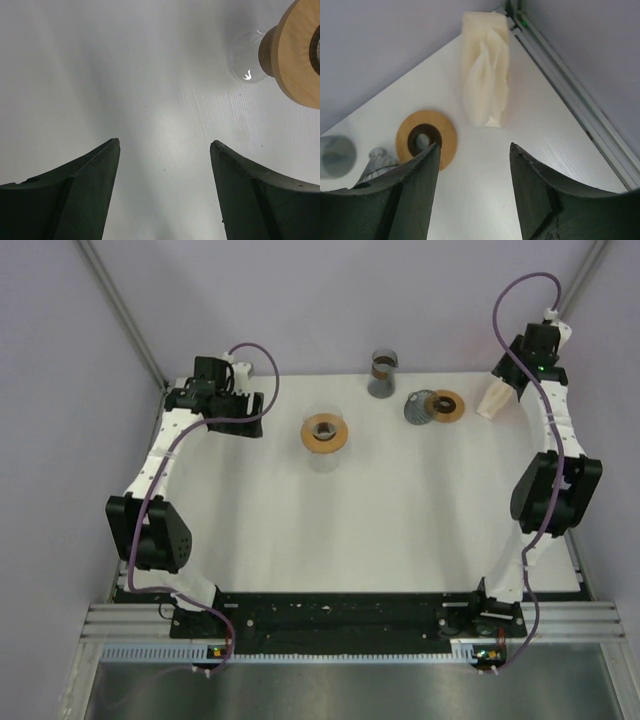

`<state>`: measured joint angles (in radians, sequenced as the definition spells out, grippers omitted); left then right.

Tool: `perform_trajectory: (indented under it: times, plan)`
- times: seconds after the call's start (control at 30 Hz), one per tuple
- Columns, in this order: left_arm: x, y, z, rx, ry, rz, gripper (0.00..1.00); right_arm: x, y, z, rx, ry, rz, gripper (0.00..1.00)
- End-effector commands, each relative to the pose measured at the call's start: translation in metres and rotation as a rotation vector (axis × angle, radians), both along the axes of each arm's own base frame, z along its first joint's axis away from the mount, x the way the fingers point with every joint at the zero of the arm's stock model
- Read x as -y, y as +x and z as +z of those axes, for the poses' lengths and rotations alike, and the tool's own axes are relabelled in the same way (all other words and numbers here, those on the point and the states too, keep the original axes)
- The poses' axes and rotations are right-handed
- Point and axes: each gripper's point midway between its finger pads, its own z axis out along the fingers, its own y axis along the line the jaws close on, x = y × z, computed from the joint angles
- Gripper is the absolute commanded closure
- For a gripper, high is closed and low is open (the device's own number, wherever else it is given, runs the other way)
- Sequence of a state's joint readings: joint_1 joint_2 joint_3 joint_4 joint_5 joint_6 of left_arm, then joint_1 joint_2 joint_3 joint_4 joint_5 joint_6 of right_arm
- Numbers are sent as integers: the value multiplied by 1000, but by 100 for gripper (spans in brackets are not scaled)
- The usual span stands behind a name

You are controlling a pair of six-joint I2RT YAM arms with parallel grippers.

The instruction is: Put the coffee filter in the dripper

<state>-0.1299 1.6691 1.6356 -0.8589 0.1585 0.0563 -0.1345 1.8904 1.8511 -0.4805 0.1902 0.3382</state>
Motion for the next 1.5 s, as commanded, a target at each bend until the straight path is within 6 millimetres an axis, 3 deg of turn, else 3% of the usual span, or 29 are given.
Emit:
perform_trajectory:
  times: [0.0, 0.17, 0.47, 0.87, 1.0, 1.17, 1.47]
  plan:
    - [-5, 11, 29, 122, 3, -9, 22, 39, 26, 20, 154, 24, -170, 42]
    - [-4, 9, 30, 121, -4, -20, 22, 67, 45, -9, 161, 93, -256, 46]
    - [-4, 8, 29, 115, -25, -31, 23, 72, 53, -60, 67, 99, -272, 46]
    - [-4, 9, 28, 101, -38, -35, 23, 86, 50, -79, -12, -9, -265, 47]
    - [-6, 9, 28, 102, -36, -30, 23, 90, 59, -77, -27, -67, -225, 51]
    - [-8, 10, 28, 101, -38, -25, 23, 91, 68, -90, -81, -68, -207, 51]
    - [-11, 12, 29, 98, -43, -20, 23, 102, 63, -112, -117, -15, -223, 64]
